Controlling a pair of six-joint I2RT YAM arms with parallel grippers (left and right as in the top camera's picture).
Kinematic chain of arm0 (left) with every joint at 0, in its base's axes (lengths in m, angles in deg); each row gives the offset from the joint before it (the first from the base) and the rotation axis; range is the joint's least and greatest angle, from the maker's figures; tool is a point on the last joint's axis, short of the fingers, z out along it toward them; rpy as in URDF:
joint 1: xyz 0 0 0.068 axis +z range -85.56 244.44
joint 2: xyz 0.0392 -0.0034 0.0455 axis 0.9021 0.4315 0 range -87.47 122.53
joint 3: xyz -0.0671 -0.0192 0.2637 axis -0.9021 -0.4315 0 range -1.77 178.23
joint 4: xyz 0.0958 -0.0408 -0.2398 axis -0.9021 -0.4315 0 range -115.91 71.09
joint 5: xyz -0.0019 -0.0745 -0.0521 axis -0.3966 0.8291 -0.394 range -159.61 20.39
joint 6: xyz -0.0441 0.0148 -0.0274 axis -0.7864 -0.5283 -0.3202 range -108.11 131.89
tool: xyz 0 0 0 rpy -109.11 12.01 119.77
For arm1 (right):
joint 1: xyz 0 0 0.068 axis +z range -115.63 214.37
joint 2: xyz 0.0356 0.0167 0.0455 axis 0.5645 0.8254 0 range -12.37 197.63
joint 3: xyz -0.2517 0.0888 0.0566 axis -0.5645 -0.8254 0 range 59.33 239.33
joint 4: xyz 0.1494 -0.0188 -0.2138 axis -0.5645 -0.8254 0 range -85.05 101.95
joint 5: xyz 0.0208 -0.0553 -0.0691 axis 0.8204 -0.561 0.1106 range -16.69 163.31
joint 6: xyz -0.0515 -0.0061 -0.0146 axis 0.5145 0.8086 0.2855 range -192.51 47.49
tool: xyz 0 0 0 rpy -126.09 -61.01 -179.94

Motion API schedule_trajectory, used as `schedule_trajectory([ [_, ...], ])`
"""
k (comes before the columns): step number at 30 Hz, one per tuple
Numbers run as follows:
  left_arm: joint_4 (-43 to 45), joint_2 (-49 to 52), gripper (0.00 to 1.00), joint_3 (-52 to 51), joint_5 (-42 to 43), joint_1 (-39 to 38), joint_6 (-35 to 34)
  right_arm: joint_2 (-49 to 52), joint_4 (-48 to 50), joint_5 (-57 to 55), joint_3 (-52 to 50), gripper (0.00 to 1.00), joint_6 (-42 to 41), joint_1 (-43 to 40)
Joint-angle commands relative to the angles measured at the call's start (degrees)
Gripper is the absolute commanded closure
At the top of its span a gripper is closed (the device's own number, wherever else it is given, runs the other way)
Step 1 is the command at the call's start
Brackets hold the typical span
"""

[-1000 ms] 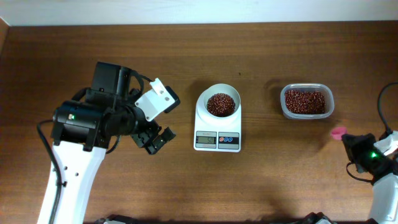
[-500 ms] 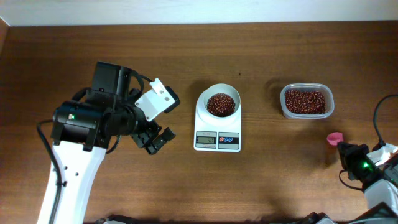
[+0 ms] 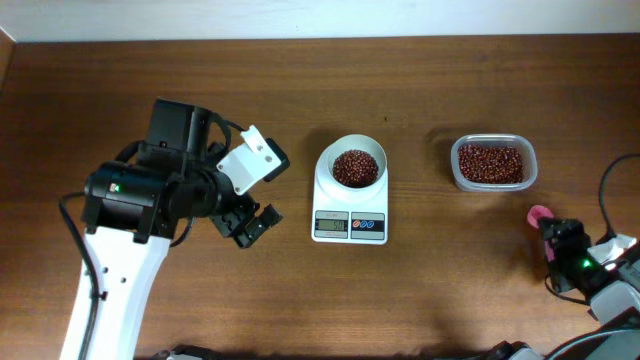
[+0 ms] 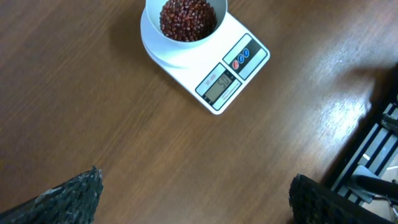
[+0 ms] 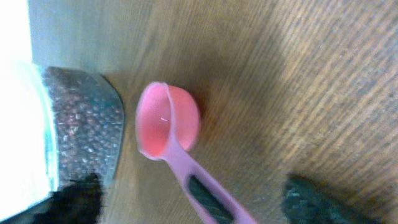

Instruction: Scoop and weigh 50g on scale

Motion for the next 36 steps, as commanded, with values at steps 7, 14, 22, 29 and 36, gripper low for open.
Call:
schedule_trajectory([
  [7,0.1,-0.7,0.01,0.9,0.0,0.3,0.9,-4.3,-21.7,-19.1,5.3,0.01,-4.0,-0.3],
  [14,0.1,-0.7,0.01,0.9,0.0,0.3,0.9,-7.9,-35.3,-19.8,16.3,0.01,-6.5,-0.2],
  [22,0.1,-0.7,0.01,0.9,0.0,0.3,0.9,-8.1,-1.0,46.2,16.4,0.01,-4.2,-0.2],
  [29,0.1,-0.7,0.01,0.9,0.0,0.3,0.9,-9.0,61.5,41.1,16.4,0.01,-57.8,-0.2],
  [36,0.1,-0.7,0.01,0.9,0.0,0.3,0.9,-10.0,100.1,4.3,16.5,0.01,-87.8,2.3],
])
